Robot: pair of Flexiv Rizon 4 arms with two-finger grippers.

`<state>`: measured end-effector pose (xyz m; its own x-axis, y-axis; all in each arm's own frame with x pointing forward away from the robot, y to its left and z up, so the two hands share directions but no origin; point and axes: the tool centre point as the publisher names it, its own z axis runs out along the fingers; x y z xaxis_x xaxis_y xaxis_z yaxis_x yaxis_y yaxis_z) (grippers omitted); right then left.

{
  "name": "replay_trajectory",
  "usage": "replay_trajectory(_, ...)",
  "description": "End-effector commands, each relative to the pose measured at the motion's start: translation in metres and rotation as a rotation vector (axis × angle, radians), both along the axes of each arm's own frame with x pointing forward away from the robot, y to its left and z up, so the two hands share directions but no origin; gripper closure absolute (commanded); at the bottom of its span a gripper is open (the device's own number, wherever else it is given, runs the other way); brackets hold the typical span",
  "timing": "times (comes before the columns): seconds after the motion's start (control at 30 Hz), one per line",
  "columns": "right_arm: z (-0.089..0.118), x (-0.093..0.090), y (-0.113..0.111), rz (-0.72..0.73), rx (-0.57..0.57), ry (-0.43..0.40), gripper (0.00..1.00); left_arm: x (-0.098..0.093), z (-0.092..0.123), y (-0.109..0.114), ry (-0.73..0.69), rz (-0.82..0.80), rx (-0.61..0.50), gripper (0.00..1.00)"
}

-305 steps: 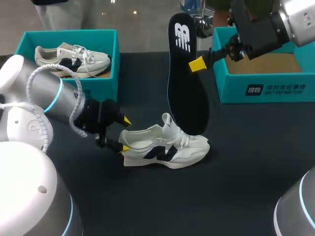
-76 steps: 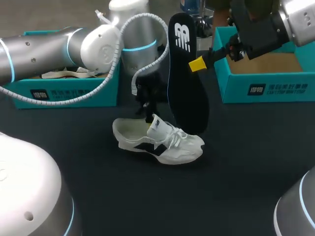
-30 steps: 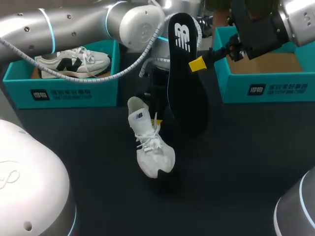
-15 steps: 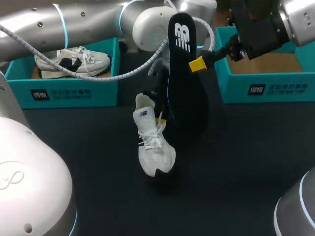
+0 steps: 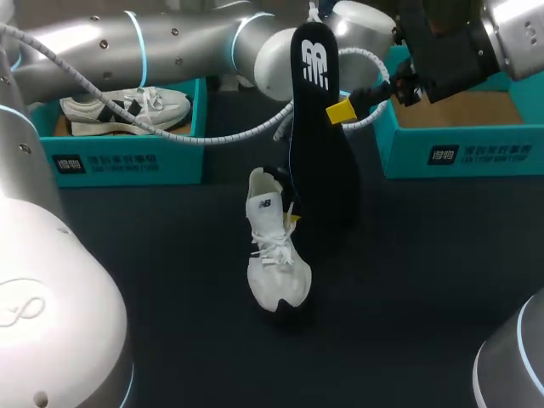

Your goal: Take the shoe out of the shoebox, open the shoe tongue, remove and reinsert the insole, then place the shoe into the shoebox

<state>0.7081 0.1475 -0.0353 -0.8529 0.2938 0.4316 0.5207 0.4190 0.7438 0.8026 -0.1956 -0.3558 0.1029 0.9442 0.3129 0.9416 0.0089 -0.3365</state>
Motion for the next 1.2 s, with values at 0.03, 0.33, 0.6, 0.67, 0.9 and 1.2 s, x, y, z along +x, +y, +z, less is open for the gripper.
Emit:
replay_trajectory(0.03, 0.000, 0.002, 0.003, 0.001, -0.003, 0.003, 1.00, 0.000, -0.011, -0.006, 0.004, 0.001, 0.015, 1.00)
replay_trajectory(0.33, 0.000, 0.002, 0.003, 0.001, -0.003, 0.003, 1.00, -0.008, -0.010, -0.006, 0.025, 0.003, -0.010, 0.00)
replay_trajectory(0.6, 0.000, 0.002, 0.003, 0.001, -0.003, 0.003, 1.00, -0.007, 0.005, -0.005, 0.050, 0.052, -0.116, 0.00)
replay_trajectory(0.67, 0.000, 0.002, 0.003, 0.001, -0.003, 0.003, 1.00, -0.006, 0.010, -0.006, 0.050, 0.072, -0.144, 0.00)
replay_trajectory(0.9, 0.000, 0.002, 0.003, 0.001, -0.003, 0.003, 1.00, -0.002, 0.038, -0.009, 0.048, 0.153, -0.288, 0.00)
replay_trajectory(1.2, 0.000, 0.002, 0.003, 0.001, -0.003, 0.003, 1.00, -0.001, 0.063, -0.007, 0.017, 0.207, -0.469, 0.00)
